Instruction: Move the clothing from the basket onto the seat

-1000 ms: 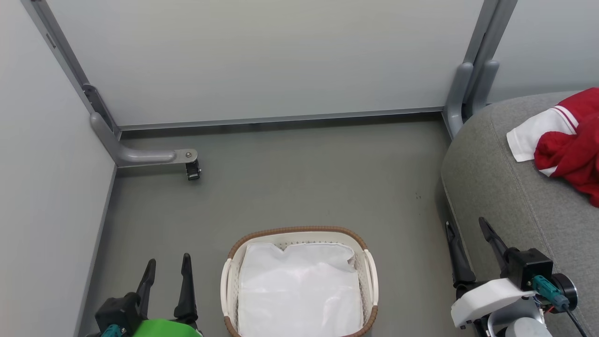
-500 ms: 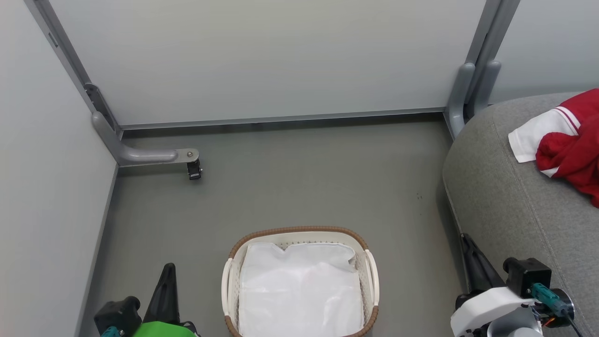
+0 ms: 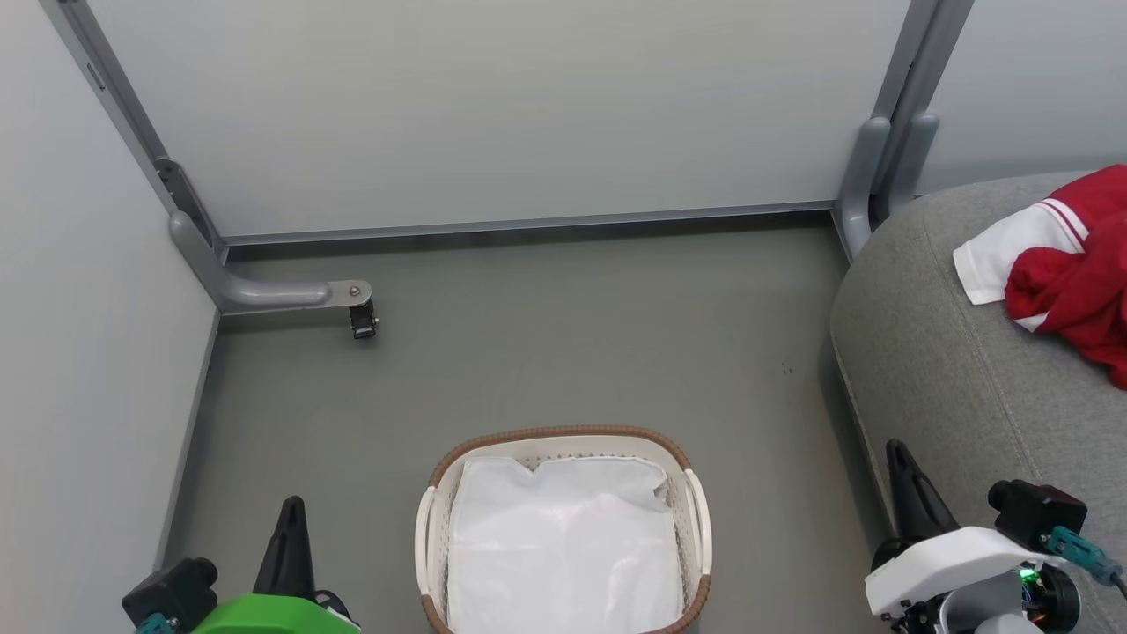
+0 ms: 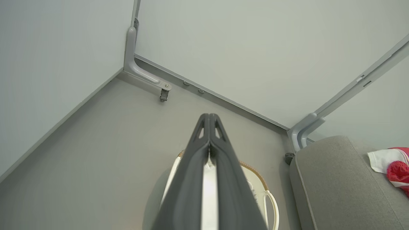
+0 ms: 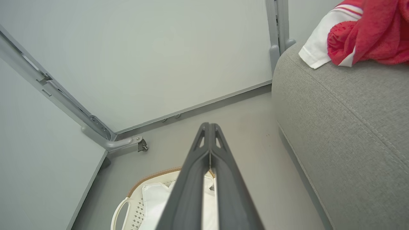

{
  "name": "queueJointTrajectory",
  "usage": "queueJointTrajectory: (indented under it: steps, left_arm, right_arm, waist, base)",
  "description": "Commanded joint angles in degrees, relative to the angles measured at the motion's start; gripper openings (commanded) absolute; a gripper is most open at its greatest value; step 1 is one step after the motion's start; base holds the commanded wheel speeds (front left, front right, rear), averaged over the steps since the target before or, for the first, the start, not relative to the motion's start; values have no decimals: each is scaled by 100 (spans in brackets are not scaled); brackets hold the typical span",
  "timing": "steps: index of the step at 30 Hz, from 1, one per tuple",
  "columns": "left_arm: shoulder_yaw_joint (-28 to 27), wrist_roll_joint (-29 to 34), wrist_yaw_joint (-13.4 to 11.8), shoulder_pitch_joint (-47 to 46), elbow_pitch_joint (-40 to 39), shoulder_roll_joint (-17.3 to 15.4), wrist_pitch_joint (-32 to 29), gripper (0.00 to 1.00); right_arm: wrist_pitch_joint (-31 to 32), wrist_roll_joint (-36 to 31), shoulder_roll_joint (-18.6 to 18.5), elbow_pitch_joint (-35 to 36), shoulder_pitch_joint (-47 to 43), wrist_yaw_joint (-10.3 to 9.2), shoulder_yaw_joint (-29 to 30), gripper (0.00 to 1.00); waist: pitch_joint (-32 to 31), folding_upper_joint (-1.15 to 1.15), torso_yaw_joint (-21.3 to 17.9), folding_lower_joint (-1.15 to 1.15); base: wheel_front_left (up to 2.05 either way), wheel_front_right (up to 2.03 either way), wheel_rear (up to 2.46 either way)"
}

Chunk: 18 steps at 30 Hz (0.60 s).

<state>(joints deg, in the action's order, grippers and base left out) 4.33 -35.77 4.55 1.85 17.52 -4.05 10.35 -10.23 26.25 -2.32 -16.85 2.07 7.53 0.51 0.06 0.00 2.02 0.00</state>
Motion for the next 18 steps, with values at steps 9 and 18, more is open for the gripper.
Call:
queueJointTrajectory:
  steps: [9, 18]
  left_arm:
    - [-181, -847, 64, -275, -131, 27, -242, 0]
    - [-301, -1480, 100, -354, -166, 39, -434, 0]
  right_arm:
    - [241, 1001, -30, 140, 187, -2, 105, 0]
    - [431, 1739, -35, 164, 222, -2, 173, 0]
  waist:
    - [1, 0, -18, 0]
    - [2, 0, -34, 0]
  base:
    - [0, 0, 0]
    - [0, 0, 0]
